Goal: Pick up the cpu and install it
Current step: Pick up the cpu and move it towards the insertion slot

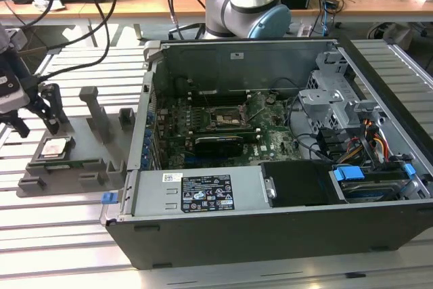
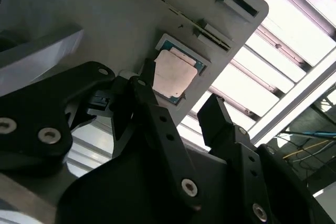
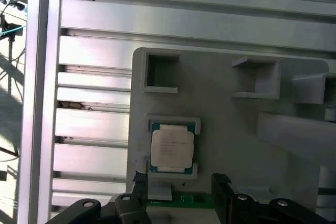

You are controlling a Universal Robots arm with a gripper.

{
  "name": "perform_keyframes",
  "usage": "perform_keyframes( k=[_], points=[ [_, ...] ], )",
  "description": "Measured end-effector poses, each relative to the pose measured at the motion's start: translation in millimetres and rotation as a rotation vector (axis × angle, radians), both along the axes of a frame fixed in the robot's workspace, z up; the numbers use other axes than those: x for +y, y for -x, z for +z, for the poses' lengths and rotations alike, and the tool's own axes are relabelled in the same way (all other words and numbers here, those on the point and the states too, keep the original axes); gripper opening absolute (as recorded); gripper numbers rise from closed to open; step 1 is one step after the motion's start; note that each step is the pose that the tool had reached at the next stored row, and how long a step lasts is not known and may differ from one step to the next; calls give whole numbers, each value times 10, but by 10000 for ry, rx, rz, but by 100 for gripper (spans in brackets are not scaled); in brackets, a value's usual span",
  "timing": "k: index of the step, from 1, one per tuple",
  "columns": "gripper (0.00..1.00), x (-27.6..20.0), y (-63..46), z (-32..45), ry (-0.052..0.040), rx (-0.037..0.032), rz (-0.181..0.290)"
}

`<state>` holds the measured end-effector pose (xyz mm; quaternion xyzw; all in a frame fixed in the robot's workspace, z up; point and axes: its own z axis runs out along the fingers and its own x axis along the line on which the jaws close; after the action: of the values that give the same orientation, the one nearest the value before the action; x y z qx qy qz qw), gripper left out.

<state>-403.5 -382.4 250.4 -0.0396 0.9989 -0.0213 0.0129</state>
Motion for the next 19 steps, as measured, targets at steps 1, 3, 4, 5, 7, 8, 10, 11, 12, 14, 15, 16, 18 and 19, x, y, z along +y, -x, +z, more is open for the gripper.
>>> perform_keyframes(
  k=[1,3,4,5,7,8,10,11,12,14,15,16,18,19],
  points=[
    [60,4,0,-25,-1,-1,0],
    [60,7,0,-84,-1,-1,1],
    [60,8,0,-102,-1,-1,0],
    [60,8,0,-111,0,-1,0],
    [60,8,1,-133,1,3,0],
    [60,8,1,-134,1,3,0],
    [60,8,0,-136,0,0,0],
    [61,8,0,-136,0,0,0],
    [61,8,0,-137,0,0,0],
    [67,8,0,-138,0,0,0],
    [67,8,0,-138,0,0,0],
    [67,8,0,-139,0,0,0],
    [69,8,0,-140,0,0,0],
    [75,8,0,-140,0,0,0]
  ],
)
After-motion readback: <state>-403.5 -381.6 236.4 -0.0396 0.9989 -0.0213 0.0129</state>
